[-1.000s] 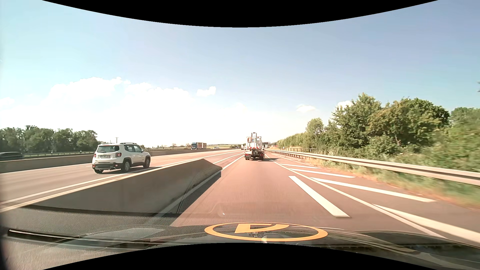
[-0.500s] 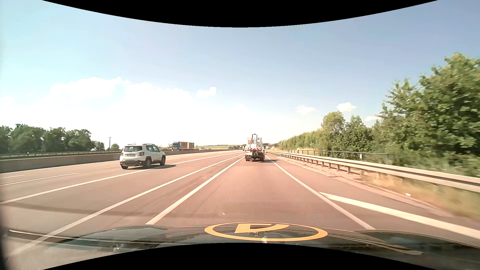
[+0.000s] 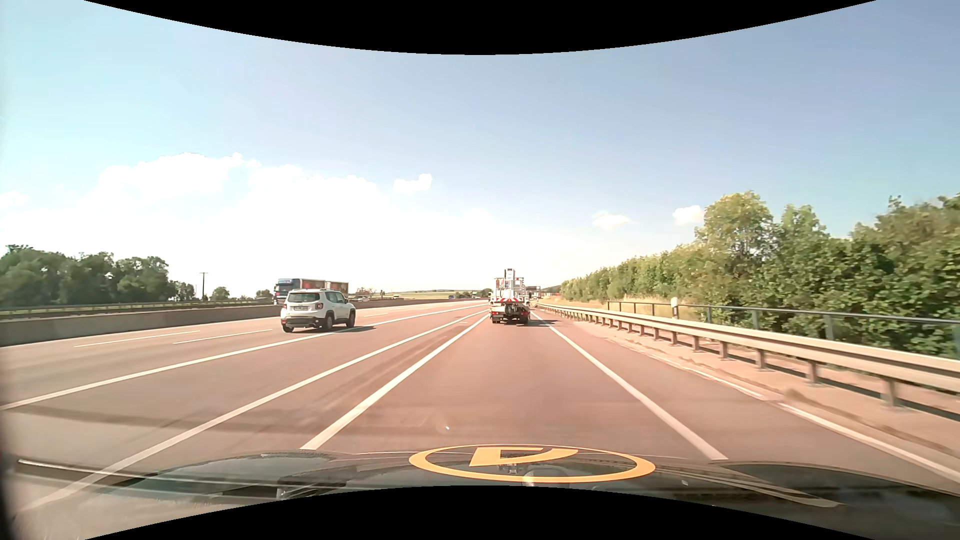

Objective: Follow the waypoints while adhering to traffic rules and regulations

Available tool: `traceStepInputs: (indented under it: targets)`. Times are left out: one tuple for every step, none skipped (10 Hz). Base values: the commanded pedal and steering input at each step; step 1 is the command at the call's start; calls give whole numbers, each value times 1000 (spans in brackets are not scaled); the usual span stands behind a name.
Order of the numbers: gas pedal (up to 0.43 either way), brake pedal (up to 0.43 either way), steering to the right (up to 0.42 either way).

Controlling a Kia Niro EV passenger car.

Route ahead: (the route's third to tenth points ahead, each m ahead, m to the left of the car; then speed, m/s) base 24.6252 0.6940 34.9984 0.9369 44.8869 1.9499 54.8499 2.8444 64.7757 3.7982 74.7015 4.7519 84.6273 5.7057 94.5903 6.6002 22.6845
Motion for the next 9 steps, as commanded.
traceStepInputs:
  targets:
    - [268,0,-1]
    - [268,0,0]
    - [268,0,-1]
    - [268,0,0]
    - [268,0,0]
    - [268,0,0]
    - [280,0,0]
    - [280,0,0]
    - [311,0,0]
